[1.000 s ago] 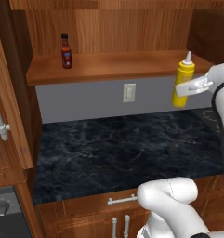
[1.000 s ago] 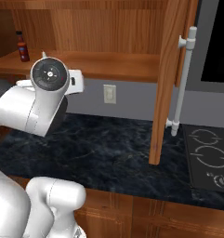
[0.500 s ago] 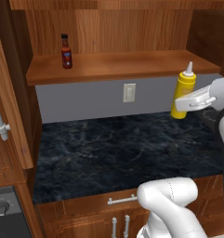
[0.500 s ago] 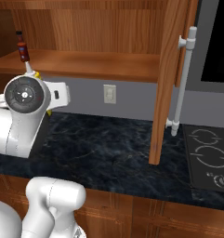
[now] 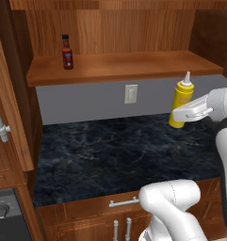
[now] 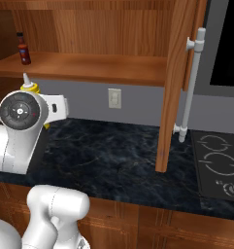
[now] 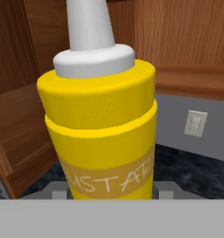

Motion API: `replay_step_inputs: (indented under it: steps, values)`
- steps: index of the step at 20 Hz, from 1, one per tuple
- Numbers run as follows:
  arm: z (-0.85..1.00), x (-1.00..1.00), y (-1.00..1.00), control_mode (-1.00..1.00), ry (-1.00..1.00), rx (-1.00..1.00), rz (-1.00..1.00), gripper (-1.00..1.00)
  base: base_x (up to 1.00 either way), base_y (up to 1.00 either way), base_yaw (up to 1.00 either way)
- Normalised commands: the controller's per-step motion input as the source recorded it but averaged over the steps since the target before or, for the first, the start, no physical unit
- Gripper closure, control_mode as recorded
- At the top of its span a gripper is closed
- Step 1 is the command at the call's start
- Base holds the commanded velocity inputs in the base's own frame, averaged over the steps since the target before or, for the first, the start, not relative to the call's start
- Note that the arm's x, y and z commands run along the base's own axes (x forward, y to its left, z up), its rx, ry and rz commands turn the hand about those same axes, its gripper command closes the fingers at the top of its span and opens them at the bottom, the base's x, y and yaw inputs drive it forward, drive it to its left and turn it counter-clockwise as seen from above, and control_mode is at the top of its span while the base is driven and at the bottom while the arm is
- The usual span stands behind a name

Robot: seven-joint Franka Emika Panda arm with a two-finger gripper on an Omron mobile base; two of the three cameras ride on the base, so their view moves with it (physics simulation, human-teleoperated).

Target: Take 2 condiments from the cabinet and move them on the counter near the stove.Make sure the condiments are lined up with each other, next to each other.

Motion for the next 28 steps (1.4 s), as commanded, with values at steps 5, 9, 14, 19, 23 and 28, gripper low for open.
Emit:
replay_step_inputs:
  steps: [5,9,14,19,23,28]
  values:
    - [-0.23,0.00,0.07,-1.00,0.00,0.00,0.00,1.00,0.00,0.00,0.00]
    - [-0.14,0.00,0.00,-1.00,0.00,0.00,0.00,1.00,0.00,0.00,0.00]
    - [-0.02,0.00,0.00,-1.00,0.00,0.00,0.00,1.00,0.00,0.00,0.00]
    - [0.00,0.00,0.00,-1.00,0.00,0.00,0.00,1.00,0.00,0.00,0.00]
    - [0.00,0.00,0.00,-1.00,0.00,0.00,0.00,1.00,0.00,0.00,0.00]
    - [0.00,0.00,0.00,1.00,0.00,0.00,0.00,1.00,-0.15,-0.03,0.00]
